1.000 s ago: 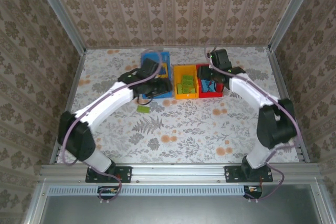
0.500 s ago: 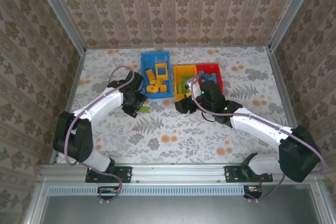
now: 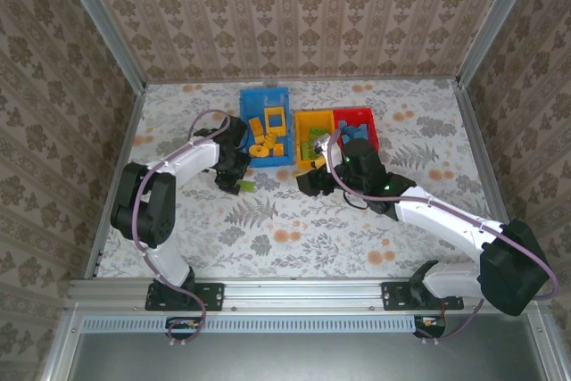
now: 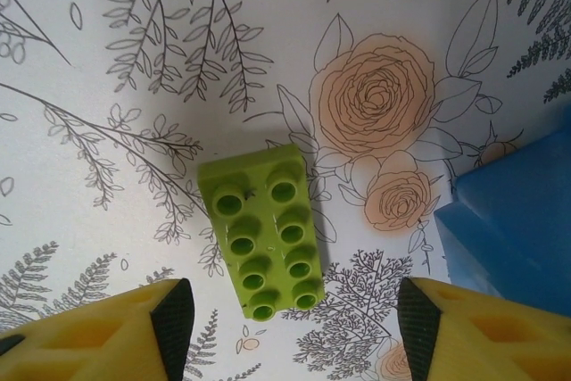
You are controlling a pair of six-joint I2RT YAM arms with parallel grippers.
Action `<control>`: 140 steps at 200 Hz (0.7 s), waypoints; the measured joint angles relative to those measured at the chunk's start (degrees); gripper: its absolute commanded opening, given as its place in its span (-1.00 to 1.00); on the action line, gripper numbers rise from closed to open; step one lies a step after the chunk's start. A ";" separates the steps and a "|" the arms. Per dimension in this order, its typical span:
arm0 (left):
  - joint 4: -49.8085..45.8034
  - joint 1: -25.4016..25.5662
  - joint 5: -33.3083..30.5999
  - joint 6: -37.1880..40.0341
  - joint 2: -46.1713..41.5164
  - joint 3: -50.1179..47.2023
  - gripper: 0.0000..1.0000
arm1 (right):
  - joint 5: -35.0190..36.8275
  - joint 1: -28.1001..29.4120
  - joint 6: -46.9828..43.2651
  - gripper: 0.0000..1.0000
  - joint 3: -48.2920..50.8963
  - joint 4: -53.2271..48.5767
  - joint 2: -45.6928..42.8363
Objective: Sort the legos into containers by color
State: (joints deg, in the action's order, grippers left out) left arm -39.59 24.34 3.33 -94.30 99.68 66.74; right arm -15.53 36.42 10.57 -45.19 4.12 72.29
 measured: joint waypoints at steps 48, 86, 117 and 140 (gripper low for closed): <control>0.22 0.02 0.44 -1.77 1.16 0.20 0.20 | 0.02 0.00 0.04 0.42 0.09 0.04 0.02; 1.16 0.46 1.03 -3.21 1.62 -1.09 0.18 | 0.02 0.00 0.07 0.42 0.09 0.11 0.70; 2.49 0.70 1.40 -4.33 1.88 -3.13 0.19 | 0.02 0.00 0.13 0.42 0.09 0.22 1.49; 3.45 0.55 1.38 -4.52 3.02 -3.13 0.19 | 0.02 0.00 0.31 0.42 0.09 0.50 1.84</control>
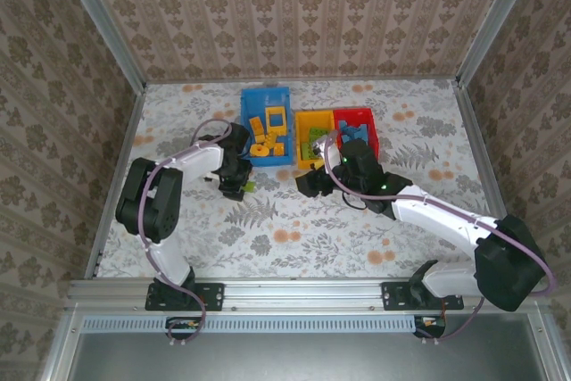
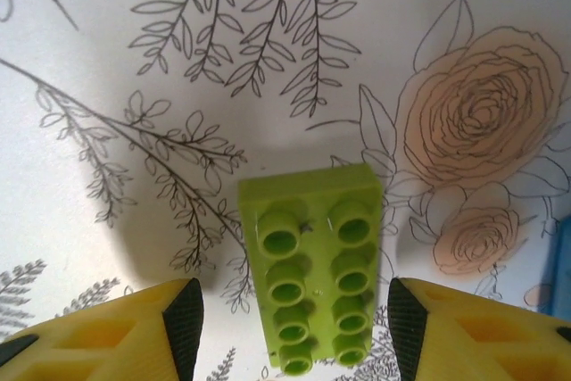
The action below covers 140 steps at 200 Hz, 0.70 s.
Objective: Sort the legos into containers by color
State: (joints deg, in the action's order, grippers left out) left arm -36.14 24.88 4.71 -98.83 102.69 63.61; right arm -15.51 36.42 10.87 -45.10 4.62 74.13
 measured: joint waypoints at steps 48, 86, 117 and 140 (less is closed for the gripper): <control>-0.04 -0.22 0.02 -0.02 0.46 0.22 0.20 | 0.00 0.00 0.46 0.42 0.00 0.11 0.26; -0.13 -0.22 0.09 -0.63 0.46 0.07 0.02 | 0.00 0.00 1.29 0.42 0.00 0.31 0.26; -0.02 -0.22 0.46 -1.49 0.20 -1.01 -0.19 | 0.00 0.00 1.31 0.42 0.00 0.61 0.28; -0.07 -0.22 0.59 -1.73 -0.04 -1.14 -0.22 | 0.00 0.00 1.33 0.42 0.00 0.66 0.28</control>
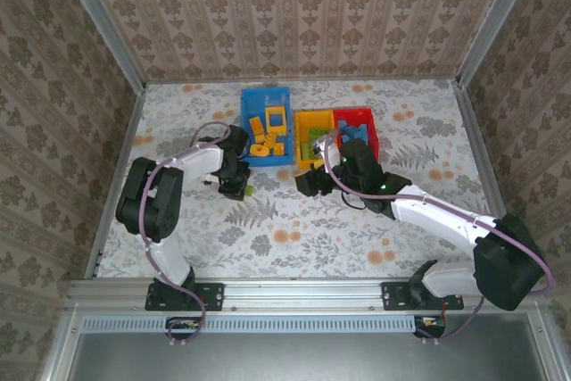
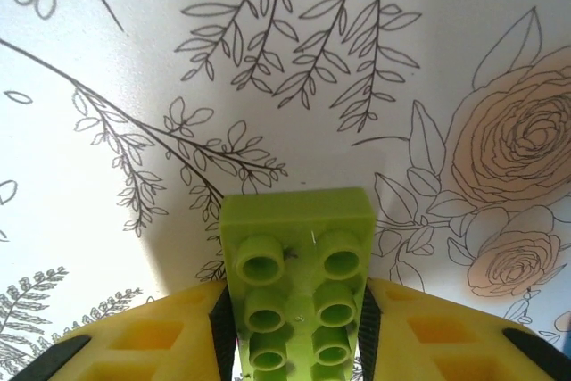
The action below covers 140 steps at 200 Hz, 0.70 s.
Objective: Sort the legos into containers by color
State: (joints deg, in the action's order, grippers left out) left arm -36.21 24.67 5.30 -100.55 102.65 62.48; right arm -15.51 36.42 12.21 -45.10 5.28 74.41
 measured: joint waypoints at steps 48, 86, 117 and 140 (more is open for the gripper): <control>0.61 -0.02 0.37 0.28 -0.17 -0.74 -0.14 | -0.98 0.00 0.44 0.42 0.00 0.79 0.00; -0.24 -0.02 0.70 1.57 0.50 -0.02 -0.06 | -2.16 0.00 1.44 0.42 0.00 0.81 0.00; -2.40 -0.02 0.70 2.64 1.90 1.95 -0.06 | -2.16 0.00 1.46 0.42 0.00 0.81 0.00; -3.15 -0.02 0.79 3.04 2.43 2.60 -0.16 | -2.16 0.00 1.46 0.42 0.00 0.81 0.00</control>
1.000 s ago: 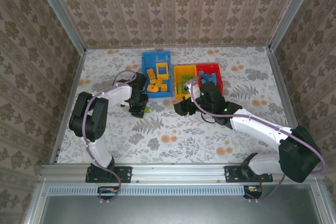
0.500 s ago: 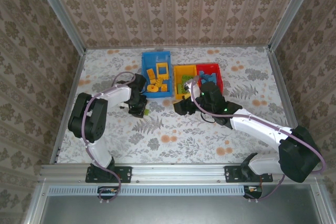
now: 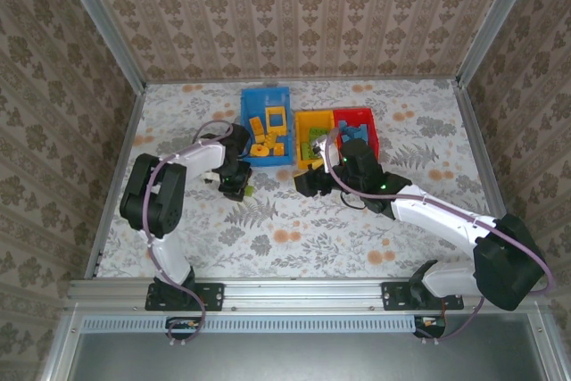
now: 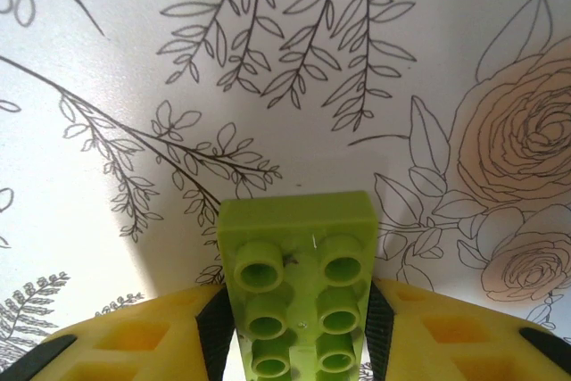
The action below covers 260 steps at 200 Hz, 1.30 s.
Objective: Sort the legos into containers by color
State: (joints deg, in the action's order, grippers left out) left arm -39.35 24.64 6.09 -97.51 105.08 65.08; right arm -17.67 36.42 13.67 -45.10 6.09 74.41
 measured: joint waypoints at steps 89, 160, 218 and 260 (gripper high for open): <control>-0.09 0.48 -1.77 4.02 -3.17 -2.03 -0.32 | 0.02 0.00 0.00 0.41 0.61 0.02 -0.11; -12.68 6.54 -8.79 15.74 -15.04 2.49 -0.32 | 3.13 -1.46 2.58 0.41 0.46 0.20 -3.32; -15.47 14.73 -12.74 34.45 -5.29 29.35 -0.31 | 10.45 -9.51 9.88 0.40 -0.55 0.68 -5.57; -14.51 17.46 -12.22 47.15 11.26 49.55 -0.30 | 13.22 -14.71 16.46 0.40 -0.57 0.63 -6.88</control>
State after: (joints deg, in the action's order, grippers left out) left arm -53.87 42.11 -6.13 -50.37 116.33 114.63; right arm -4.45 21.71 30.13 -45.67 6.72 67.53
